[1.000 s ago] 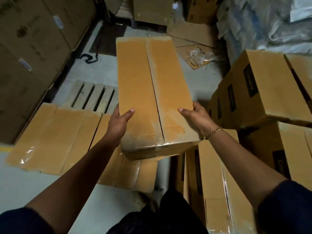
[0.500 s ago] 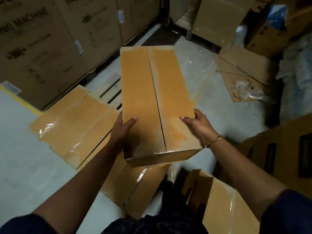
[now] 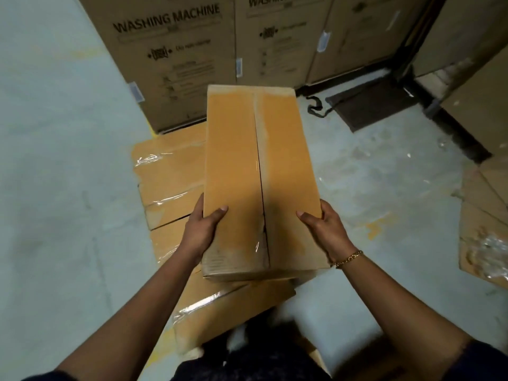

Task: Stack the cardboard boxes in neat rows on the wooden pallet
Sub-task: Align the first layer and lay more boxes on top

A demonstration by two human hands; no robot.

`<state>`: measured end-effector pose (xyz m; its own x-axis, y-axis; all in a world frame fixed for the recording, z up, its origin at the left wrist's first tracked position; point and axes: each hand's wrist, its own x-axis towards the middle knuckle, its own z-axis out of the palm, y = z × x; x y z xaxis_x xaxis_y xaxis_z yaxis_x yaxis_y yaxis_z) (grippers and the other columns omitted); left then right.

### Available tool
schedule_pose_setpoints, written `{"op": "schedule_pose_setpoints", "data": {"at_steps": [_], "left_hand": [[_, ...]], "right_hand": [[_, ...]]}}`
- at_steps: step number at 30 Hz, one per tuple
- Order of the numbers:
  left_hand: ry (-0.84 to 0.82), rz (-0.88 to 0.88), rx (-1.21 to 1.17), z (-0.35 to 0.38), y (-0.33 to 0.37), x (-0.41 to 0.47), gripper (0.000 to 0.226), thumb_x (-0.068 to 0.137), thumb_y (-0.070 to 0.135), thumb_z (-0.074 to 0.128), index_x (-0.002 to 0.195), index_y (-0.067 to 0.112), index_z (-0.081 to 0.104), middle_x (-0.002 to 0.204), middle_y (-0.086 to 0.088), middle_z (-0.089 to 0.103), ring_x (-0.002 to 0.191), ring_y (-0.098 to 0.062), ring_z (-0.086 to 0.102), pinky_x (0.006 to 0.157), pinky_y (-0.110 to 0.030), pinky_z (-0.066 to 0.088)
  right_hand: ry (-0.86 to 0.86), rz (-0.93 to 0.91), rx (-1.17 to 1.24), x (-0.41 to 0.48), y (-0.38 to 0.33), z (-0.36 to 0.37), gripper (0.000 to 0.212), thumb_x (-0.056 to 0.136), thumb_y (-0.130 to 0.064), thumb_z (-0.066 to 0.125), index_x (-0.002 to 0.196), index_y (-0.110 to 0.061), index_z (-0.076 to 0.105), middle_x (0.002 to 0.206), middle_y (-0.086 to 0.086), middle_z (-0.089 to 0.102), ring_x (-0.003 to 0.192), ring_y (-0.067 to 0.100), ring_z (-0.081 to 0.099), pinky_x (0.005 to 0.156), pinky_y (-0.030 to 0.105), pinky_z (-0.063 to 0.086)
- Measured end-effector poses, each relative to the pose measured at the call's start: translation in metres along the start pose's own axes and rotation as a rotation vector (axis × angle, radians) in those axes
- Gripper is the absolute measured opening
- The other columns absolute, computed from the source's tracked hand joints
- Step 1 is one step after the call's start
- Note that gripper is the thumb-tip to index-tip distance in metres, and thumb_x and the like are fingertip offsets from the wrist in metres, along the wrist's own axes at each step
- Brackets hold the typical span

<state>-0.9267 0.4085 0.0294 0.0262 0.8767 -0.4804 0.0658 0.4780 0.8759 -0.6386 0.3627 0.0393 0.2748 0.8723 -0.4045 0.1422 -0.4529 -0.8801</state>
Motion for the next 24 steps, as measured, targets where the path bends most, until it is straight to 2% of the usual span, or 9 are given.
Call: {"op": "schedule_pose_setpoints", "data": {"at_steps": [6,13,21,24], "left_hand": [[0.071,0.012,-0.053,-0.02,-0.009,-0.015,0.057,0.093,0.038,0.073,0.146,0.039,0.051,0.125,0.008,0.072,0.113,-0.02,0.07,0.099,-0.048,0.056],[0.066,0.032,-0.057,-0.021,-0.009,-0.028,0.064,0.083,0.049,0.074,0.143,0.041,0.053,0.125,0.01,0.072,0.113,-0.02,0.07,0.1,-0.052,0.056],[0.199,0.021,-0.065,0.07,-0.005,-0.009,0.074,0.076,0.06,0.076,0.144,0.046,0.05,0.128,0.011,0.07,0.115,-0.02,0.069,0.102,-0.051,0.054],[0.275,-0.011,-0.113,0.118,-0.001,-0.005,0.079,0.075,0.058,0.076,0.147,0.042,0.048,0.13,0.009,0.069,0.116,-0.019,0.068,0.103,-0.049,0.054]], "right_hand": [[-0.054,-0.041,-0.037,-0.003,-0.006,0.016,0.047,0.083,-0.038,0.078,0.127,-0.033,0.061,0.117,-0.01,0.074,0.108,0.014,0.07,0.1,0.047,0.054],[-0.06,-0.034,-0.001,-0.003,0.001,0.017,0.047,0.088,-0.027,0.078,0.131,-0.023,0.06,0.117,-0.006,0.074,0.107,0.015,0.07,0.101,0.045,0.055],[-0.204,-0.089,-0.007,0.067,0.001,-0.06,0.045,0.092,-0.026,0.073,0.135,-0.026,0.058,0.12,-0.009,0.07,0.112,0.013,0.066,0.095,0.033,0.053],[-0.25,-0.071,-0.055,0.099,-0.007,-0.099,0.043,0.091,-0.028,0.074,0.132,-0.028,0.06,0.116,-0.009,0.072,0.108,0.014,0.068,0.096,0.038,0.056]]}}
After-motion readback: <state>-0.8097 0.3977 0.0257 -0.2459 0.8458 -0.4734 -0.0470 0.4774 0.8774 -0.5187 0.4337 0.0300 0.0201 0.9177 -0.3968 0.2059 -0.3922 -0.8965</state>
